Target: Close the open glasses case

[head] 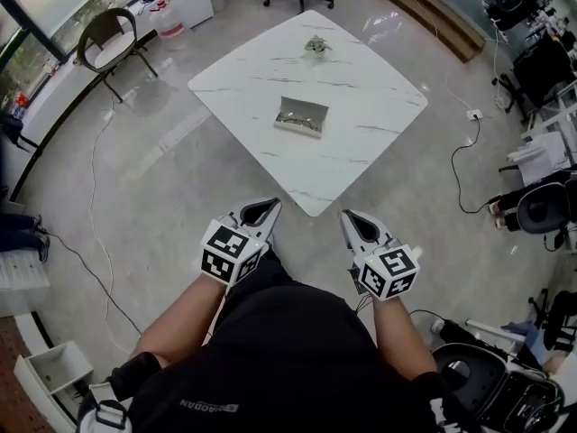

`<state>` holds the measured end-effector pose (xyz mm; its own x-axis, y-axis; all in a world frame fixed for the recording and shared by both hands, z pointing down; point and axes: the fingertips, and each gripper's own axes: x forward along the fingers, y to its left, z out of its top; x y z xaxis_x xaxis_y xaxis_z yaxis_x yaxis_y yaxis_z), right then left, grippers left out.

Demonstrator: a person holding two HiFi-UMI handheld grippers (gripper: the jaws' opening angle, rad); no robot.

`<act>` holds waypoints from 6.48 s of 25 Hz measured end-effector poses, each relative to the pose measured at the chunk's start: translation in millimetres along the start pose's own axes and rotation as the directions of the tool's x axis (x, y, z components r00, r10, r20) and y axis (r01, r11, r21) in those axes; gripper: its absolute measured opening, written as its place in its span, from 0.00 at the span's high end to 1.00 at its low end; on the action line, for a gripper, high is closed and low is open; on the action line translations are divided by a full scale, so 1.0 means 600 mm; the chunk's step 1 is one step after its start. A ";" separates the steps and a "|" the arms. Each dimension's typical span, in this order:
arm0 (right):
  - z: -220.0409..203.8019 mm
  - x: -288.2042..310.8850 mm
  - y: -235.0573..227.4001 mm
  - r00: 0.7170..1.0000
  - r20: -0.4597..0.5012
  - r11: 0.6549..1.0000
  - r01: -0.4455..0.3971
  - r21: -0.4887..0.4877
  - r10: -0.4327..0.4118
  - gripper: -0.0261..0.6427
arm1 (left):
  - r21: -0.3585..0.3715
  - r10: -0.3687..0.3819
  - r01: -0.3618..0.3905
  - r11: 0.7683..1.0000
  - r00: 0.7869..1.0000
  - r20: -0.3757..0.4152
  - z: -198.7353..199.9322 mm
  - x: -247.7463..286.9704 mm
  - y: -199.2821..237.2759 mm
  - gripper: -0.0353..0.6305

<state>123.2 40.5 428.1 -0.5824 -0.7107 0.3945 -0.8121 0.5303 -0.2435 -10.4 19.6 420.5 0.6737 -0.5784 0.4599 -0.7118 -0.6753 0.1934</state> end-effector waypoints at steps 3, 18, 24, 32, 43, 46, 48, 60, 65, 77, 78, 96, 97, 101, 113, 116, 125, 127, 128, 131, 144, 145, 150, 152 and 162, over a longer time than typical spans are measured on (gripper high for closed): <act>0.033 0.049 -0.018 1.000 0.002 1.000 0.025 0.010 -0.025 0.96 | 0.025 -0.021 0.020 0.999 1.000 0.006 0.037 0.022 0.052 0.94; 0.136 0.232 -0.066 0.983 0.046 0.983 0.179 0.027 -0.180 0.96 | 0.102 -0.130 0.132 0.986 0.991 -0.019 0.100 0.095 0.255 0.94; 0.141 0.247 -0.082 0.978 0.028 0.978 0.206 0.028 -0.206 0.96 | 0.101 -0.159 0.160 0.982 0.987 -0.013 0.109 0.118 0.271 0.94; 0.149 0.265 -0.104 0.981 0.021 0.982 0.191 0.012 -0.191 0.96 | 0.090 -0.135 0.135 0.987 0.991 -0.012 0.109 0.135 0.289 0.94; 0.159 0.287 -0.148 0.990 -0.004 0.990 0.138 -0.033 -0.139 0.96 | 0.091 -0.079 0.079 0.993 0.997 -0.008 0.123 0.167 0.298 0.94; 0.162 0.296 -0.157 0.993 -0.017 0.992 0.119 -0.042 -0.120 0.96 | 0.080 -0.070 0.071 0.994 0.998 -0.006 0.128 0.177 0.299 0.94; 0.165 0.299 -0.163 0.993 -0.024 0.993 0.111 -0.047 -0.112 0.96 | 0.071 -0.066 0.066 0.995 0.998 -0.007 0.132 0.184 0.299 0.94; 0.156 0.316 -0.204 0.994 -0.038 0.994 0.103 -0.036 -0.105 0.96 | 0.061 -0.038 0.040 0.997 0.999 -0.026 0.129 0.215 0.307 0.94; 0.155 0.322 -0.210 0.994 -0.033 0.993 0.107 -0.043 -0.108 0.96 | 0.068 -0.032 0.035 0.997 0.999 -0.040 0.125 0.221 0.309 0.94; 0.161 0.322 -0.207 0.992 -0.014 0.991 0.122 -0.058 -0.123 0.93 | 0.129 -0.026 0.032 0.991 0.998 -0.049 0.131 0.226 0.308 0.88; 0.161 0.322 -0.207 0.992 -0.014 0.991 0.123 -0.059 -0.124 0.93 | 0.131 -0.026 0.033 0.991 0.998 -0.050 0.131 0.227 0.309 0.87; 0.155 0.323 -0.194 0.995 -0.032 0.991 0.092 -0.099 -0.096 0.85 | 0.169 -0.029 0.039 0.985 0.998 -0.059 0.133 0.230 0.305 0.83; 0.155 0.323 -0.194 0.995 -0.033 0.990 0.093 -0.105 -0.097 0.85 | 0.170 -0.030 0.040 0.985 0.998 -0.060 0.133 0.230 0.304 0.83; 0.158 0.322 -0.194 0.994 -0.032 0.988 0.099 -0.119 -0.103 0.85 | 0.178 -0.029 0.040 0.983 0.998 -0.064 0.133 0.230 0.304 0.83; 0.157 0.321 -0.229 0.989 -0.043 0.980 0.137 -0.146 -0.145 0.85 | 0.218 0.011 0.013 0.976 0.994 -0.108 0.095 0.262 0.337 0.83; 0.156 0.327 -0.241 0.986 -0.049 0.974 0.150 -0.171 -0.160 0.85 | 0.237 0.030 0.000 0.972 0.992 -0.124 0.066 0.285 0.356 0.83; 0.147 0.355 -0.277 0.980 -0.064 0.962 0.170 -0.212 -0.187 0.85 | 0.273 0.070 -0.005 0.962 0.971 -0.227 -0.019 0.364 0.401 0.84; 0.144 0.363 -0.285 0.978 -0.065 0.959 0.178 -0.219 -0.196 0.85 | 0.284 0.075 -0.001 0.959 0.965 -0.249 -0.033 0.378 0.409 0.84; 0.144 0.367 -0.289 0.978 -0.063 0.960 0.179 -0.213 -0.197 0.85 | 0.294 0.079 0.001 0.956 0.962 -0.261 -0.040 0.385 0.413 0.84; 0.145 0.374 -0.295 0.980 -0.058 0.964 0.176 -0.198 -0.190 0.85 | 0.330 0.091 0.012 0.944 0.951 -0.295 -0.059 0.407 0.422 0.84; 0.147 0.384 -0.311 0.981 -0.058 0.971 0.171 -0.165 -0.182 0.85 | 0.416 0.112 0.075 0.906 0.907 -0.407 -0.101 0.459 0.440 0.83; 0.146 0.385 -0.312 0.981 -0.059 0.971 0.171 -0.165 -0.183 0.85 | 0.418 0.113 0.077 0.905 0.905 -0.410 -0.103 0.460 0.440 0.83; 0.137 0.394 -0.318 0.979 -0.074 0.969 0.173 -0.175 -0.188 0.85 | 0.415 0.109 0.085 0.906 0.900 -0.423 -0.112 0.463 0.440 0.83; 0.131 0.397 -0.323 0.978 -0.084 0.968 0.176 -0.179 -0.193 0.85 | 0.418 0.110 0.086 0.905 0.900 -0.422 -0.113 0.464 0.440 0.83; 0.095 0.437 -0.345 0.966 -0.161 0.954 0.159 -0.254 -0.204 0.85 | 0.440 0.107 0.102 0.892 0.899 -0.426 -0.114 0.465 0.440 0.83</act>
<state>136.8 -282.0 531.5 -0.3907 -0.7201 0.5734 -0.8585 0.5098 0.0553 -24.2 -288.6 659.2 0.4449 -0.3971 0.8027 -0.4790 -0.8628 -0.1613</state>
